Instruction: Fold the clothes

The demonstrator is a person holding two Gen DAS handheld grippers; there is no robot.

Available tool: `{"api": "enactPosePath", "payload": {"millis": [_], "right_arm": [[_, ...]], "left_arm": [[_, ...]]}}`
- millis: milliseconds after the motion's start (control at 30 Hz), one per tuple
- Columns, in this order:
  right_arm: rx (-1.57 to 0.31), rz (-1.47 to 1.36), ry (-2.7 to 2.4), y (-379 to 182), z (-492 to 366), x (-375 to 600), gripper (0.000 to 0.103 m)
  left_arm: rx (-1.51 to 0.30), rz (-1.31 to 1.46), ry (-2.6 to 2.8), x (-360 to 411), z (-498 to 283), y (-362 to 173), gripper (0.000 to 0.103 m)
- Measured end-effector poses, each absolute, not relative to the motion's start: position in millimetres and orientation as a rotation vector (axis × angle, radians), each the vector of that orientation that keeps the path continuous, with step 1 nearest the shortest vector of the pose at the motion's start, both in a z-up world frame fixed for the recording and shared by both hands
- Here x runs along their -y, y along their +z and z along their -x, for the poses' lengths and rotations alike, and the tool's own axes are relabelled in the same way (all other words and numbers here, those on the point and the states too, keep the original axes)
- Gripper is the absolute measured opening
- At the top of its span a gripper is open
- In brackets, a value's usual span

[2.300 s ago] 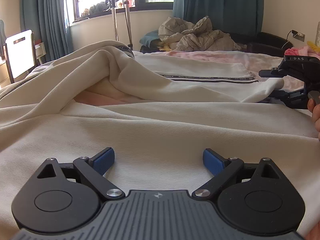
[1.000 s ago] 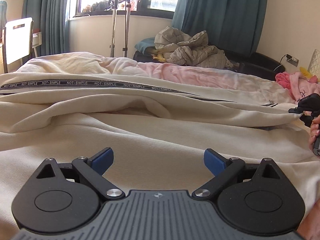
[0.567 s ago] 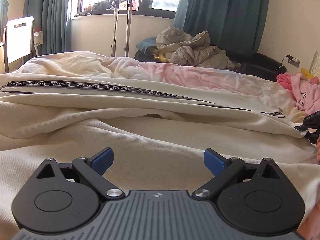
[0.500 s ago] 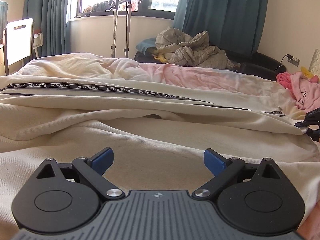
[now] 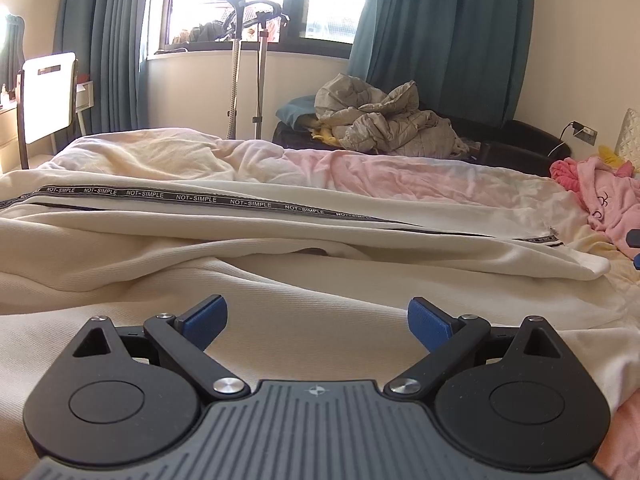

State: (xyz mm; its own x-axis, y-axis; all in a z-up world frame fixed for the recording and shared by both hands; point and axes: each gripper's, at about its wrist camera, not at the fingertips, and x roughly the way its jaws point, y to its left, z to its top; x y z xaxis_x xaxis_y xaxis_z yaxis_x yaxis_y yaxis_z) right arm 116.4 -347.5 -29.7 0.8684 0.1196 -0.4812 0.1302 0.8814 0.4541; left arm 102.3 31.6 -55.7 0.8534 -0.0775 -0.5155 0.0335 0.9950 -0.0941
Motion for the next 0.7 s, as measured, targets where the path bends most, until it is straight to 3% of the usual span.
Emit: {"api": "enactPosePath", "payload": {"millis": [333,700], "right_arm": [[-0.525,-0.32,0.025,-33,-65,299,0.045],[-0.54,-0.418,-0.043,-47,-71,319,0.047]], "left_arm": [[-0.535,0.086,-0.02,-41,-77,-40,0.098],[-0.542,0.153,0.064,-82,-52,-20,0.098]]}}
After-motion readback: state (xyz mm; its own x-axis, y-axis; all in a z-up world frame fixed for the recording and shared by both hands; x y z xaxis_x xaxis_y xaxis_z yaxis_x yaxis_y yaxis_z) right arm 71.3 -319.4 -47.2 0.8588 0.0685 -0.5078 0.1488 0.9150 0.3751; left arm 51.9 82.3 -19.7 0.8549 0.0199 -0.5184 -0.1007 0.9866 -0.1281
